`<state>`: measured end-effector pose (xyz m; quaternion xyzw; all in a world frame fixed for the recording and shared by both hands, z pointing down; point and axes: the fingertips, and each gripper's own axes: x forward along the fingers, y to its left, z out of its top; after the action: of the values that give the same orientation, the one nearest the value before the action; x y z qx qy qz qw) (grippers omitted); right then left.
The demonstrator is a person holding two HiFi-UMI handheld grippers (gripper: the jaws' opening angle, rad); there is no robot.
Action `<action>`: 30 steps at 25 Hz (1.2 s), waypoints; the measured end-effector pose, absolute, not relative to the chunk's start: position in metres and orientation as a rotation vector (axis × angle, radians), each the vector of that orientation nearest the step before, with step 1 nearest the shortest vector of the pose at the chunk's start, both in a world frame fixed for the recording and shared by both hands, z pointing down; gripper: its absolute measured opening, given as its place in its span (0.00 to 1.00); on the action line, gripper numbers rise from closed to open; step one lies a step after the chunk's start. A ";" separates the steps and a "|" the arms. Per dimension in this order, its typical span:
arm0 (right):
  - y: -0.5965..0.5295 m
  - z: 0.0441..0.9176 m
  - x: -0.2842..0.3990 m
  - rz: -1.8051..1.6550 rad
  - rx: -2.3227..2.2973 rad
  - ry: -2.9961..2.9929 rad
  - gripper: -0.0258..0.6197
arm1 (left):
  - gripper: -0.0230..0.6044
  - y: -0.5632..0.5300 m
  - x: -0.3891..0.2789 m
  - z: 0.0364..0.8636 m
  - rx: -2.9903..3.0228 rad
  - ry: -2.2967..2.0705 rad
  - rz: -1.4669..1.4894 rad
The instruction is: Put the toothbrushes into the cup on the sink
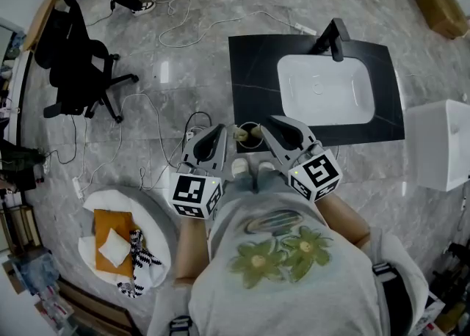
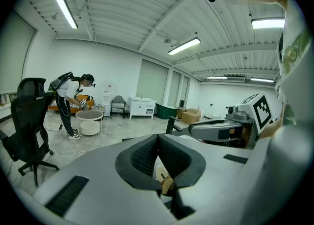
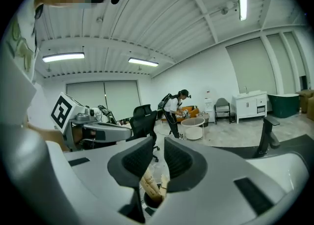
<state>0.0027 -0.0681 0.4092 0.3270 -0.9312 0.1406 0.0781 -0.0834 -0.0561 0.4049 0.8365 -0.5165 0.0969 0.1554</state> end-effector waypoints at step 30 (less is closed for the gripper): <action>-0.029 0.422 0.021 0.419 0.924 -2.762 0.11 | 0.07 -0.027 -0.053 0.403 2.432 -1.409 0.262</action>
<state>0.0208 -0.0290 0.4219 0.3124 -0.9341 0.1417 0.0994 -0.0526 -0.0275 0.4030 0.8506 -0.4929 0.0917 0.1588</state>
